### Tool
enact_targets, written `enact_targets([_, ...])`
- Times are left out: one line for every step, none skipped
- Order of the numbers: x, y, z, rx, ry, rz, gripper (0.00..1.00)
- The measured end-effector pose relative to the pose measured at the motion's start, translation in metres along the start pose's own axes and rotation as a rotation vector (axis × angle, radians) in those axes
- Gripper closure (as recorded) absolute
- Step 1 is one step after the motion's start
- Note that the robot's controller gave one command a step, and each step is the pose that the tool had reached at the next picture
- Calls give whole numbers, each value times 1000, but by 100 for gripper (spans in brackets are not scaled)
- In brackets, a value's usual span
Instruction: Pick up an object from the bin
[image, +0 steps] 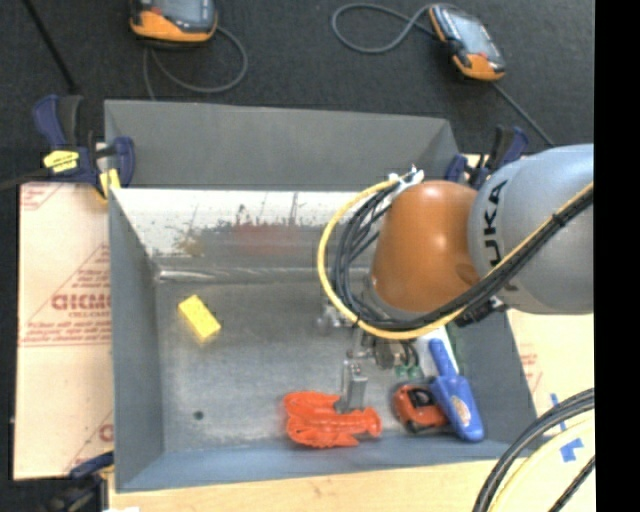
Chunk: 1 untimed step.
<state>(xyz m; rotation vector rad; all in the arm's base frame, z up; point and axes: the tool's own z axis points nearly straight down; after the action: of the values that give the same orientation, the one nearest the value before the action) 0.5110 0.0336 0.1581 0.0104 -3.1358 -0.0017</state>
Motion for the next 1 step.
enact_targets([-2,0,-4,-1,-8,1,0])
